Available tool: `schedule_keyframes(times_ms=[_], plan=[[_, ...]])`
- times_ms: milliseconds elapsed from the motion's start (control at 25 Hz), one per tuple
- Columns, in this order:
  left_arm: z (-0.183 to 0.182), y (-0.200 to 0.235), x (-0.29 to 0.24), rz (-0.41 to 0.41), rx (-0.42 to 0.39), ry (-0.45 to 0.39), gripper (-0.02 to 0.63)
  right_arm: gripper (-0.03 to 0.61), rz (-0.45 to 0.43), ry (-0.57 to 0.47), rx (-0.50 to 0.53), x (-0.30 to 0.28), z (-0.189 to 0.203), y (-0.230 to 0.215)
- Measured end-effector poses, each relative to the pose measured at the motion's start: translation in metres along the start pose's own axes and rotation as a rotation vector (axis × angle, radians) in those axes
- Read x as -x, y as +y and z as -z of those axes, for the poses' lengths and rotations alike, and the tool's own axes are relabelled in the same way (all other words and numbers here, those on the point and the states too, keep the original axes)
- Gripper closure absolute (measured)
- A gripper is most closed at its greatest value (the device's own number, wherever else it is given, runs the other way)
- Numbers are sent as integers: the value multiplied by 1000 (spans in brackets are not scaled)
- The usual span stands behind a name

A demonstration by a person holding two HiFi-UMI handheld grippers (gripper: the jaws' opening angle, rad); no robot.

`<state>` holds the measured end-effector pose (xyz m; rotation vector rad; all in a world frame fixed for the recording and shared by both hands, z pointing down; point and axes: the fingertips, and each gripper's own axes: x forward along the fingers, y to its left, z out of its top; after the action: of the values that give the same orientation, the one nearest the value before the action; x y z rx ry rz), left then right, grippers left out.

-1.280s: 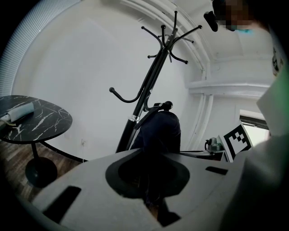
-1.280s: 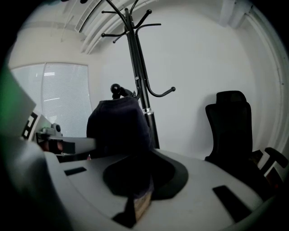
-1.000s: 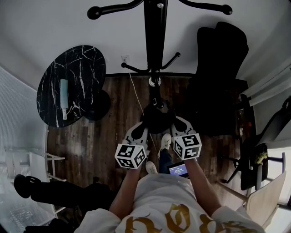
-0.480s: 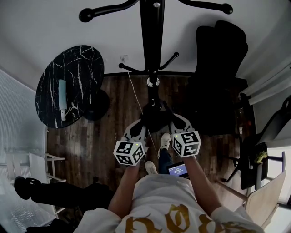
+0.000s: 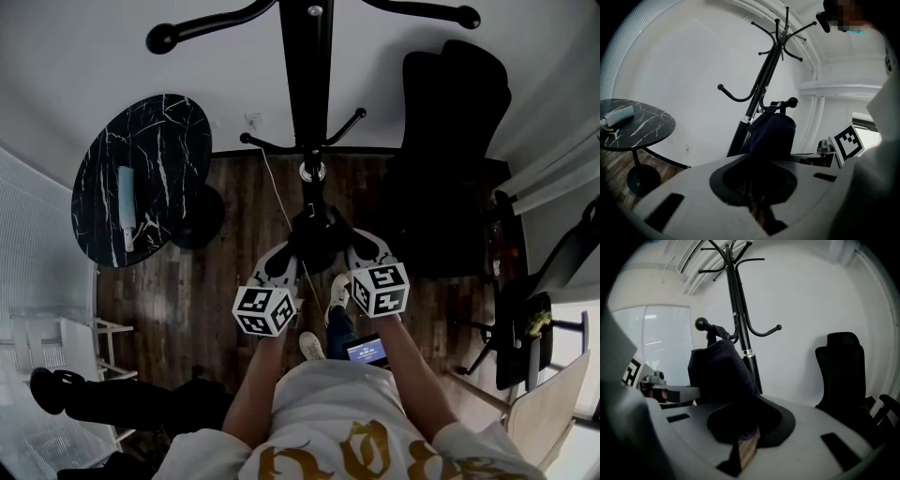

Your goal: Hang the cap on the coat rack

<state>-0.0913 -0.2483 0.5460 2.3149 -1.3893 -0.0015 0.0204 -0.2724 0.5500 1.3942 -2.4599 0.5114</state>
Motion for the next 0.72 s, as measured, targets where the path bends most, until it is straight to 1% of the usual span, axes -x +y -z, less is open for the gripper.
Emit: schedule_keyframes(times_ms=[720], plan=[[-3,20,-24,-20,-36,19,586,549,18,26,36,-27,0,-10]])
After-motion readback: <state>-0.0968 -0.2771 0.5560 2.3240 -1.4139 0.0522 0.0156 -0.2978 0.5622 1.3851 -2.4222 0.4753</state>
